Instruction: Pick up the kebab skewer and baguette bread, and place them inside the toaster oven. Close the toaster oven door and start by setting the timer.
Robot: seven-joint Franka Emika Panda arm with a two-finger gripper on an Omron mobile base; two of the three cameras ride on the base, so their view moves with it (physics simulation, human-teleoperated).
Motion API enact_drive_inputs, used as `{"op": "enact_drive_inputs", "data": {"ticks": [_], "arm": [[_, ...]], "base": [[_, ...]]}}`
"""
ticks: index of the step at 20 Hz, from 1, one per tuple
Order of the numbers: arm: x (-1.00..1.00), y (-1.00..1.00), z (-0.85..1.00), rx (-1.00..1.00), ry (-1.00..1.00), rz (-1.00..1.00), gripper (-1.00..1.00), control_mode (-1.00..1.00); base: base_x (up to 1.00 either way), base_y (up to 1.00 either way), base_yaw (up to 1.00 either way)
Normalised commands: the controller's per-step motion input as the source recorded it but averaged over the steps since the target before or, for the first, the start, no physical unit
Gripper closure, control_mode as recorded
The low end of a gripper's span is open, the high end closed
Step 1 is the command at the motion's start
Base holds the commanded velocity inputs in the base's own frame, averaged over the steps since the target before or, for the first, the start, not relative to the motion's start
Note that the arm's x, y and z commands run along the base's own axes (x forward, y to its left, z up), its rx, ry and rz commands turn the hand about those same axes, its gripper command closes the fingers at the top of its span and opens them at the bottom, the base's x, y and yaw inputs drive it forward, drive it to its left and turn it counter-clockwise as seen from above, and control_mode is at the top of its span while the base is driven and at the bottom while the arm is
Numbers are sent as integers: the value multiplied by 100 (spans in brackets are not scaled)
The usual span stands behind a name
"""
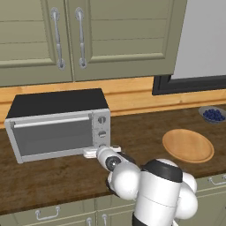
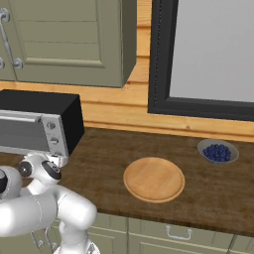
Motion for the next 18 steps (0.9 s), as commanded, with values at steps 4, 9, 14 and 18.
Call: {"op": "enact_drive_inputs", "data": {"ticks": [4, 9, 14, 18], "arm": [[11, -14, 0, 0, 0, 0, -100, -100], [8, -16, -5, 0, 0, 1, -100, -100], [4, -15, -2, 0, -2, 1, -100, -100], [3, -10, -7, 0, -4, 6, -100, -100]], "base": [[0, 0, 0], [0, 0, 0], [0, 0, 0], [0, 0, 0]]}}
